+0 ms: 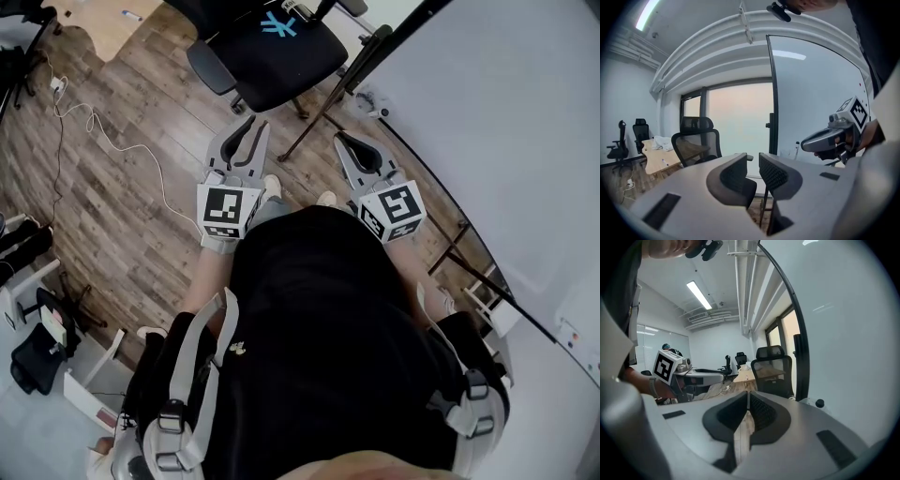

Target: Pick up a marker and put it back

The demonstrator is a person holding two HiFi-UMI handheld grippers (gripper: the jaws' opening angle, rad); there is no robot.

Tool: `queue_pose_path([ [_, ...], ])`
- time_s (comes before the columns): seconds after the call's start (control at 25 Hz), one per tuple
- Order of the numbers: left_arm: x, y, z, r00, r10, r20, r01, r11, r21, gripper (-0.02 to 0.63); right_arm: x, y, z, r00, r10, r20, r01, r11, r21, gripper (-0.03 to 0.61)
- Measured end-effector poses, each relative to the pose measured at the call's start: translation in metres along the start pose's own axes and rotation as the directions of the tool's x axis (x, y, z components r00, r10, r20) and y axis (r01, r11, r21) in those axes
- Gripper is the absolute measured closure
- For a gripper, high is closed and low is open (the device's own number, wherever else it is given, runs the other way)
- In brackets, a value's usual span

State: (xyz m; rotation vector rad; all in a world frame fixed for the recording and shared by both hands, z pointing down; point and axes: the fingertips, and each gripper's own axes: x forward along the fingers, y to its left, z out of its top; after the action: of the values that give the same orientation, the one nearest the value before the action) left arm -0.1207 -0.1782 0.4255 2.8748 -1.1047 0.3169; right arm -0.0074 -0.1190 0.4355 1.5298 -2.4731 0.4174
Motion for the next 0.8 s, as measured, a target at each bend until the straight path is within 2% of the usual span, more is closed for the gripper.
queue_pose_path([
  [0.36, -0.027, 0.024, 0.001, 0.997, 0.073, 0.029, -0.072, 0.997, -0.02, 0.538, 0.031, 0.024, 0.013, 0.995, 0.103, 0.009, -0.103, 0.994, -0.036, 0.552],
  [0.8, -0.038, 0.036, 0.0, 0.994, 0.108, 0.032, -0.106, 0.993, -0.048, 0.538, 0.04, 0.04, 0.03, 0.987, 0.16, 0.02, -0.158, 0.983, -0.09, 0.552],
])
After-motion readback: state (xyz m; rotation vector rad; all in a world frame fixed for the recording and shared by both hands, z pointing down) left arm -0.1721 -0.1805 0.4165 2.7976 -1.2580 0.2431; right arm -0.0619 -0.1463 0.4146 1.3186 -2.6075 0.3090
